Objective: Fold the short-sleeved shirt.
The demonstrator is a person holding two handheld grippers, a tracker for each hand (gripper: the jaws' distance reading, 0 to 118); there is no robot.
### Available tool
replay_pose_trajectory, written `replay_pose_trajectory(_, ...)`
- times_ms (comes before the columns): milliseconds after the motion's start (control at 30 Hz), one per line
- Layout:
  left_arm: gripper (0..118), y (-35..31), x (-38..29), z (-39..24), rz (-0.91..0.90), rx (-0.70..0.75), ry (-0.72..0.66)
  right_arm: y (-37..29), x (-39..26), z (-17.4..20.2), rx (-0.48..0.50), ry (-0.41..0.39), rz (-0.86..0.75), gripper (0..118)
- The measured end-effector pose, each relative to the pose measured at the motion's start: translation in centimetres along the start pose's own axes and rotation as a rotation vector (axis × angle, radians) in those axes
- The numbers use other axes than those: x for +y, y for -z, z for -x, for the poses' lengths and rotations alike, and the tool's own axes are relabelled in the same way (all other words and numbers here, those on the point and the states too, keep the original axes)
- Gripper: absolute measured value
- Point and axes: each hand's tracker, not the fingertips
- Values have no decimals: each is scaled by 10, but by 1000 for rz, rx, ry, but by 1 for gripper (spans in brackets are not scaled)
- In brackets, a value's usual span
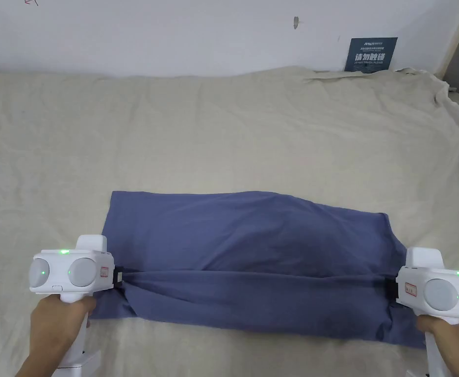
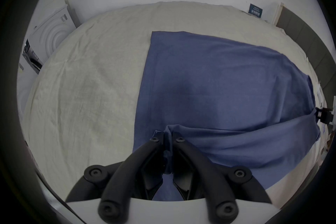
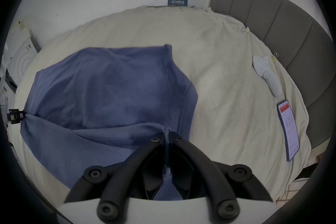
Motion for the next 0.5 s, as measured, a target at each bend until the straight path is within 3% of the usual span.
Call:
replay_pose_trajectory(67,8,-3,-2,-2,-9,13,27,1,-5,2,-2,-1,9,4)
replay_pose_trajectory(133,27,-7,1,-4,1,20,36,-3,-6,2,-7,-7,1,14)
replay_pose_trajectory(200,61,-11,3,-1,21,20,32,-16,-4,4,-3,-17,-28,44)
replay_pose_trajectory(233,84,-14,5,-1,23,21,24,-26,-2,6,6,-20,-44,73)
replay_pose_trajectory(267,99,-17,6,0,22,26,10,-33,-1,6,7,-21,-58,90)
replay_pose_trajectory(300,107,-24,7,3,8,27,-7,-42,1,6,11,-19,-82,100)
replay_pose_trajectory(500,111,-79,11,10,-129,-30,-54,-108,8,-3,26,2,-269,103)
